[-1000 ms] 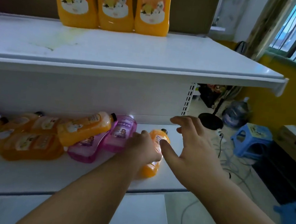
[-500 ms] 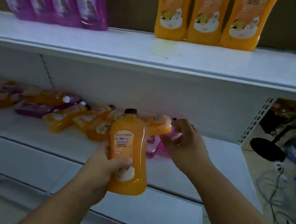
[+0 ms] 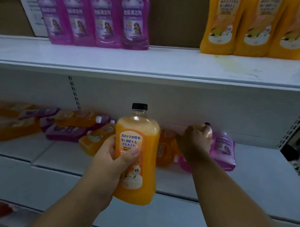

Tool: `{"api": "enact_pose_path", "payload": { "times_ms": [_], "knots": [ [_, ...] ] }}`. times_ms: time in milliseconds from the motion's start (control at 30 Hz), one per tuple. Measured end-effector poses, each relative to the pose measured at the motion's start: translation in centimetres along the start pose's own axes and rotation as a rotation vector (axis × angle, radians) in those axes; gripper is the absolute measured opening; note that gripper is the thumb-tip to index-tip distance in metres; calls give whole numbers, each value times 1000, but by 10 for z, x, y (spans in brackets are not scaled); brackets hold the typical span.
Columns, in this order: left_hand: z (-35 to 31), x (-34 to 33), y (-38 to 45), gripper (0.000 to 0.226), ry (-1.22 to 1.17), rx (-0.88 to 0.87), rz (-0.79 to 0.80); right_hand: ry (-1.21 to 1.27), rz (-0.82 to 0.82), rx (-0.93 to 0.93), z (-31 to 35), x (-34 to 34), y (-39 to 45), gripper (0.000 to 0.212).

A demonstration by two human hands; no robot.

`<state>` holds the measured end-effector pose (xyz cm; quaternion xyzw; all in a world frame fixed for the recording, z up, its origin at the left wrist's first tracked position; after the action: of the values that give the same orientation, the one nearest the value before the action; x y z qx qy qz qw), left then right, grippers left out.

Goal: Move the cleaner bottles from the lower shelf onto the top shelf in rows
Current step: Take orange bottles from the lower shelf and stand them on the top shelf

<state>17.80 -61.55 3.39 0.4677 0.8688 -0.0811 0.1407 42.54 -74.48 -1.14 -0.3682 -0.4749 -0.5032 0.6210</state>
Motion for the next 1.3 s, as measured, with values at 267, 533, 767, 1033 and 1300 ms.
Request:
{"api": "enact_pose_path", "payload": {
  "times_ms": [267, 533, 767, 1033, 1300],
  "knots": [
    [0, 21, 12, 75, 55, 50, 88, 434, -115, -131, -12, 8, -24, 72],
    [14, 14, 14, 75, 15, 67, 92, 1116, -8, -251, -43, 9, -56, 58],
    [11, -28, -20, 66, -69, 52, 177, 2105, 433, -329, -46, 12, -113, 59],
    [0, -119, -98, 62, -99, -29, 285, 1754, 417, 17, -129, 76, -187, 76],
    [-35, -207, -165, 88, -54, -114, 373, 1322, -125, 389, -211, 186, -246, 116]
  ]
}}
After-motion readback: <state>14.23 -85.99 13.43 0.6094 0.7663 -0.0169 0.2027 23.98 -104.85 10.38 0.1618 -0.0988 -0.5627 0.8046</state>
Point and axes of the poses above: each hand's wrist, its own y-axis towards the middle knuckle, its own x-axis out of the back of the hand, z = x × y, the point moved 6 cm from there along y, towards the middle knuckle, and after that the axes turned 10 degrees about -y, right-handed, at the moved point
